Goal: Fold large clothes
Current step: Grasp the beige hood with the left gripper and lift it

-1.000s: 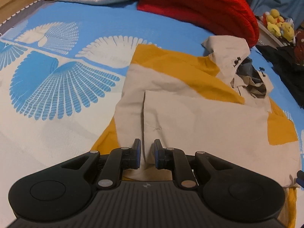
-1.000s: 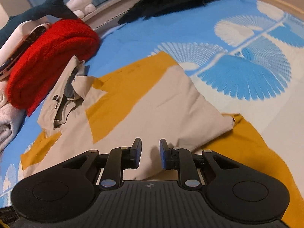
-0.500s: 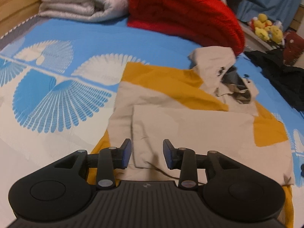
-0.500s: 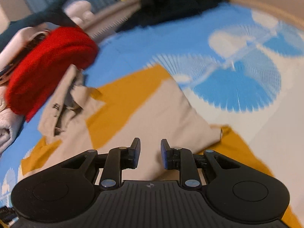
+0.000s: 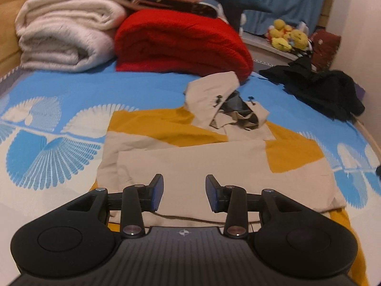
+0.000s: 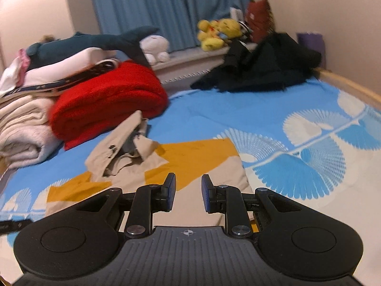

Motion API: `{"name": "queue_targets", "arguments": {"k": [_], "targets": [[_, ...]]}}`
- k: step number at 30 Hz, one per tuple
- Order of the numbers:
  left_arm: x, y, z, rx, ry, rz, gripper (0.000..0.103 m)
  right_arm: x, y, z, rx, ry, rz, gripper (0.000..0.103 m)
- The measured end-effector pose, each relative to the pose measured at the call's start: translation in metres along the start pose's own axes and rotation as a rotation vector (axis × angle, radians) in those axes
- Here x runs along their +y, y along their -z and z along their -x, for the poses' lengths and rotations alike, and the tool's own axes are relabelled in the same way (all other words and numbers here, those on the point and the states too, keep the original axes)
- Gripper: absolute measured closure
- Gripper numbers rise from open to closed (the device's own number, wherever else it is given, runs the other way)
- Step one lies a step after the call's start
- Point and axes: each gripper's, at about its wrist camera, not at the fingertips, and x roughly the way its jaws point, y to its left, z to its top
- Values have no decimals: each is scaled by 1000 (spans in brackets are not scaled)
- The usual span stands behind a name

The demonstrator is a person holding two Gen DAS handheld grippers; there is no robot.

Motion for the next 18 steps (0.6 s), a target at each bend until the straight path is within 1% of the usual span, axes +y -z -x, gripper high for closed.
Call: {"name": "queue_targets", "arguments": {"k": [1,2,3,5,7,10,13,15,18], "targets": [[-4,2,2,-6,-1,-15,61,1,0,5,-7,-8,19,79],[-10,3,3,-13,-2,-28,64,2,1,8,-11,-11,30,79],[-15,5,4,-20,1,-44,74,2,1,12,-13,-14,40,79],[-24,9,5,-24,7,-74,83,0,0,16,-17,-10,57,79],[-32,12,4,-27,-1,-96,83,-3,-3,19,-21,6,70,79],[-38,13,3,-19,7,-93,85,-11,-10,17,-14,38,67,79],[-45,14,6,-21,-28,-102,85,-21,-17,12,3,63,57,79],[-47,10,5,8,-38,-74,85,-29,-20,11,12,69,46,79],[-52,-11,-6,58,-42,-22,85,-41,-21,9,26,71,28,79]]}}
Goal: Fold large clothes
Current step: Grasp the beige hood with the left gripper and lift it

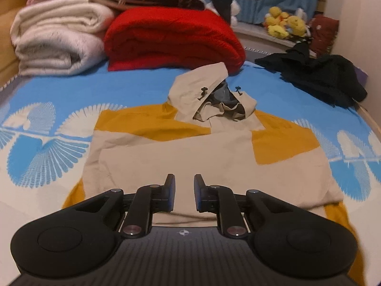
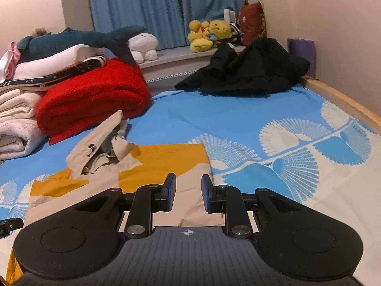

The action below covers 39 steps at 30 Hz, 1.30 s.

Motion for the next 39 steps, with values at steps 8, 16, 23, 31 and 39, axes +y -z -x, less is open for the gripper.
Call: {"name": "queue_targets", "arguments": {"k": [8,16,23,31,39], "targets": [[-48,-113,-63,-12,18,5,85,-22,2,-23,57,-14,-62,96],[-87,-201,-185,6,44,-48,85,-28,-4,-45,103,6,-64,95],[-105,-226,-272,14,31,-103,78,-36,-11,-62,126,39,-122,95],[-121,-233,-346,21,-49,-123,30,-29,-3,-75,169,44,-78,95],[-126,-229,-370,-21,-123,-209,31,-30,0,-83,183,63,-59,95]]}}
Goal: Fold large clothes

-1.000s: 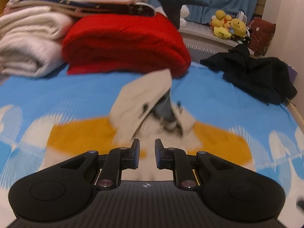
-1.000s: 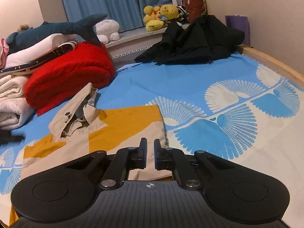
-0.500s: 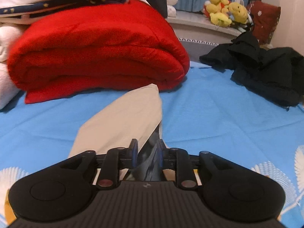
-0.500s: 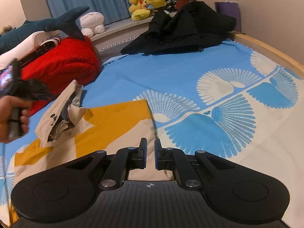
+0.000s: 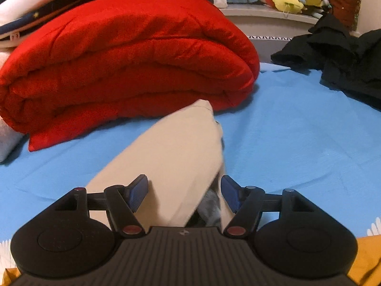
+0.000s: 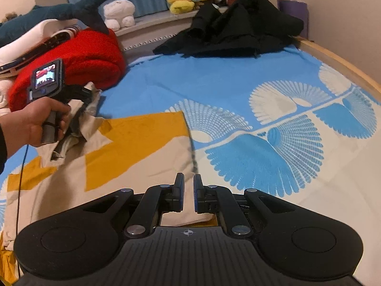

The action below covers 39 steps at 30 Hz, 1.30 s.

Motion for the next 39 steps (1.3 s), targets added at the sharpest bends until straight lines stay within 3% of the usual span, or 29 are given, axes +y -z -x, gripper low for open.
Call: {"name": "queue_targets", "arguments": {"k": [1,2,3,4,9,13,16,18,21,23,25,27,29,31,33,35,39], "targets": [[2,0,0,-3,-4,-3,34,-1,0,-2,10,3,-11,95],[4,0,0,-6,-8,-14,51,-2,1,-3,14,2,-17,95],[5,-1,2,-10,-7,-30,88,-1,0,-2,13,-2,-19,95],[7,-2,5,-7,4,-44,100,-1,0,-1,9,-5,-16,95],[28,4,62,-94,74,-30,100,1,-2,1,2,-13,-20,95],[50,41,150,-179,182,-130,100,1,-9,11,-18,-36,-48,95],[75,99,233,-230,271,-192,100,1,-13,20,-36,-57,-70,95],[95,154,280,-208,298,-221,99,1,-12,25,-46,-77,-90,95],[119,234,319,-45,293,-209,93,3,-10,32,-67,-115,-115,95],[133,270,332,72,248,-135,87,5,-8,35,-67,-146,-127,95],[150,285,338,127,182,-1,81,6,-5,36,-62,-179,-144,92],[171,292,338,127,192,205,80,9,-2,35,-53,-204,-151,91],[183,294,328,111,214,340,80,15,1,31,-40,-228,-156,91],[186,292,314,139,208,400,80,22,6,25,-17,-258,-166,91],[193,286,301,141,260,437,80,30,12,19,12,-287,-183,91],[200,286,295,132,266,466,80,41,18,9,48,-319,-203,90],[204,293,276,138,329,532,80,66,25,-7,99,-380,-197,79]]}}
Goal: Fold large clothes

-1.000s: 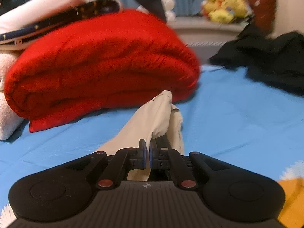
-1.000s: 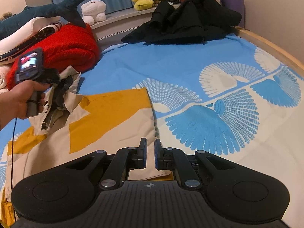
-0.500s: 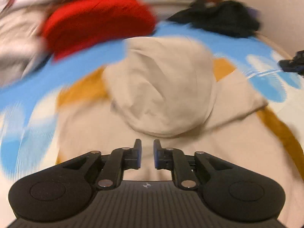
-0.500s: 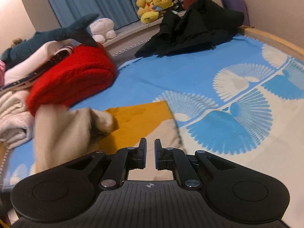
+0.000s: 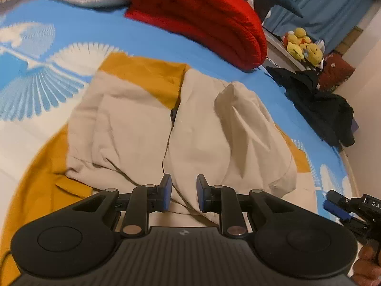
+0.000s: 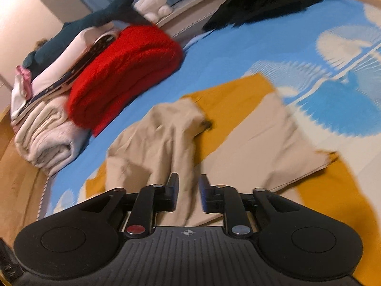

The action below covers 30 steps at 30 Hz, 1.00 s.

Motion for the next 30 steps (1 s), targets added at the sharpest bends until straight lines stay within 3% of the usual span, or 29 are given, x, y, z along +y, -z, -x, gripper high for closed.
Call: {"name": "queue_targets", "arguments": {"k": [5,8,11,17,19,20,21,22,24,27,30], "targets": [[20,-5,-26,15,24,102,80,16,9,-23,44,-78,-11,77],[26,-9,-38,33,39,138,80,21,14,-33,67,-90,-19,71],[29,-9,-51,65,58,163,69,23,17,-43,86,-109,-42,71],[33,-6,-67,103,82,222,68,14,20,-62,117,-131,-131,70],[30,-7,-70,103,87,208,74,13,21,-68,128,-138,-154,70],[30,-8,-70,100,87,207,92,13,21,-70,130,-145,-157,70],[30,-9,-69,94,88,204,102,14,21,-71,129,-152,-154,71],[30,-11,-65,79,95,197,102,16,20,-71,123,-160,-146,81],[26,-19,-49,12,144,179,102,21,19,-67,95,-187,-126,103],[14,-32,-18,-130,225,131,102,25,12,-44,-39,-285,-153,103],[11,-34,-8,-162,261,132,102,20,10,-17,-178,-389,-227,103]]}}
